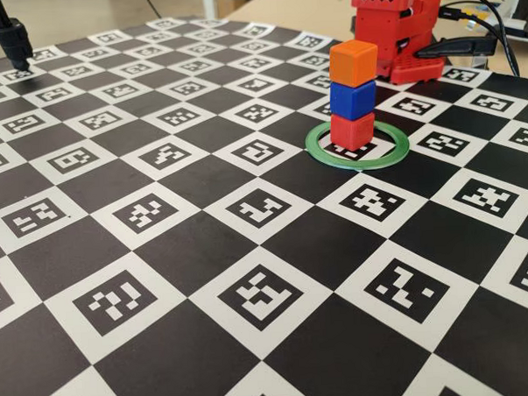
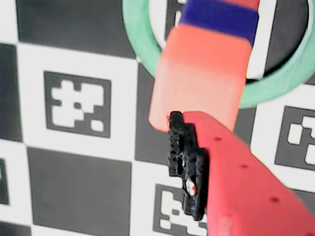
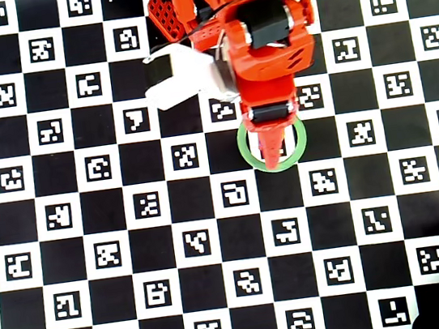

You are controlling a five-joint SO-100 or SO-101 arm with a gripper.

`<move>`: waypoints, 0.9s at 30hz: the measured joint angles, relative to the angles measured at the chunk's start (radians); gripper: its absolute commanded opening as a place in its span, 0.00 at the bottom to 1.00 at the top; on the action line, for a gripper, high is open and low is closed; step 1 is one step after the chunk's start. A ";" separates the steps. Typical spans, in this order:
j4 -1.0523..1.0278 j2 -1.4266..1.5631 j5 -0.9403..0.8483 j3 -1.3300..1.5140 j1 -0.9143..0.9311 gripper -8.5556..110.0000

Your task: Grab the red cube then put it in the green circle then put the blue cube on top and finally the orange cube on top

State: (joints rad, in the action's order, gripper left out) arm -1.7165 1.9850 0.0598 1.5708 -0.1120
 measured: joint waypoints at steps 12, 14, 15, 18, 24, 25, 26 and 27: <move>0.087 0.201 -0.273 0.137 0.184 0.38; 0.115 0.235 -0.314 0.179 0.201 0.37; 0.124 0.250 -0.333 0.198 0.207 0.37; 0.164 0.302 -0.399 0.262 0.224 0.36; 0.298 0.400 -0.508 0.397 0.285 0.31; 0.322 0.414 -0.529 0.425 0.299 0.28; 0.342 0.423 -0.551 0.446 0.311 0.26; 0.365 0.433 -0.575 0.471 0.321 0.25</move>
State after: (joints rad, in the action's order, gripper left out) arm -1.3514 2.4176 -0.5154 2.0417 0.2086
